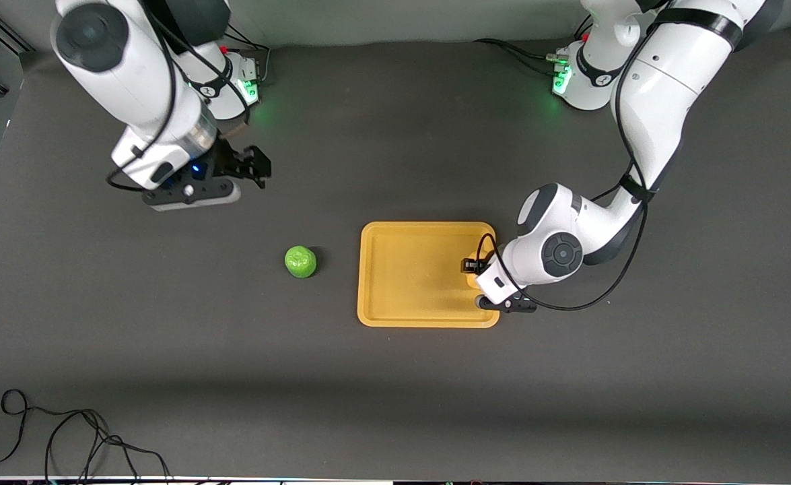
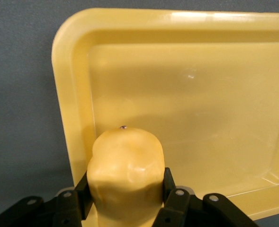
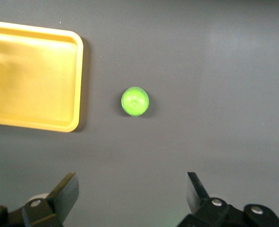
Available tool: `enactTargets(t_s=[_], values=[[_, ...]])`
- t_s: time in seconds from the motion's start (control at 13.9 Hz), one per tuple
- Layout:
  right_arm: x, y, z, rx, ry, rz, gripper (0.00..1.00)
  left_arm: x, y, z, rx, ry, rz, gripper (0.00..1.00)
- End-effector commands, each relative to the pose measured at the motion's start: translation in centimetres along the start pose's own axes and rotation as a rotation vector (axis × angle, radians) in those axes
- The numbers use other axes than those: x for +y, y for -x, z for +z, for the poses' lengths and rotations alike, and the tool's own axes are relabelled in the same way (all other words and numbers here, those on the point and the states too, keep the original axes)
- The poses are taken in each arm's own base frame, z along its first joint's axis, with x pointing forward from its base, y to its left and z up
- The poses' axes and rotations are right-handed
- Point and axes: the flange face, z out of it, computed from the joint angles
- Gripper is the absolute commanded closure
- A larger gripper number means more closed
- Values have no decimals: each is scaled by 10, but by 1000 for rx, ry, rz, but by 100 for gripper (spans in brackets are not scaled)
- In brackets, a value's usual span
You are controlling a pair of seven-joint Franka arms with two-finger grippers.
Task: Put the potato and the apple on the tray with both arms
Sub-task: 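Lower the potato into the tray while the right gripper reaches the apple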
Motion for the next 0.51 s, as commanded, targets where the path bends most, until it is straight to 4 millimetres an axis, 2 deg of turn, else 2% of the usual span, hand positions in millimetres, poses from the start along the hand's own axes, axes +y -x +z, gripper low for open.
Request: enactTargets(t_s=[0.0, 0.07, 0.14, 0.22, 0.29, 0.43], values=[[5, 15, 71, 33, -27, 12, 0, 4, -2, 5, 3, -16, -10, 87], [5, 16, 100, 48, -32, 13, 0, 0, -3, 5, 5, -21, -13, 87], [5, 14, 122, 66, -39, 37, 0, -5, -4, 6, 6, -31, -15, 80], [2, 8, 143, 66, -38, 48, 0, -4, -5, 5, 9, -32, -13, 62], [0, 2, 163, 58, -34, 49, 0, -5, -5, 6, 10, -34, -12, 58], [-3, -8, 199, 63, -35, 53, 0, -10, -9, 7, 25, -41, -10, 58]])
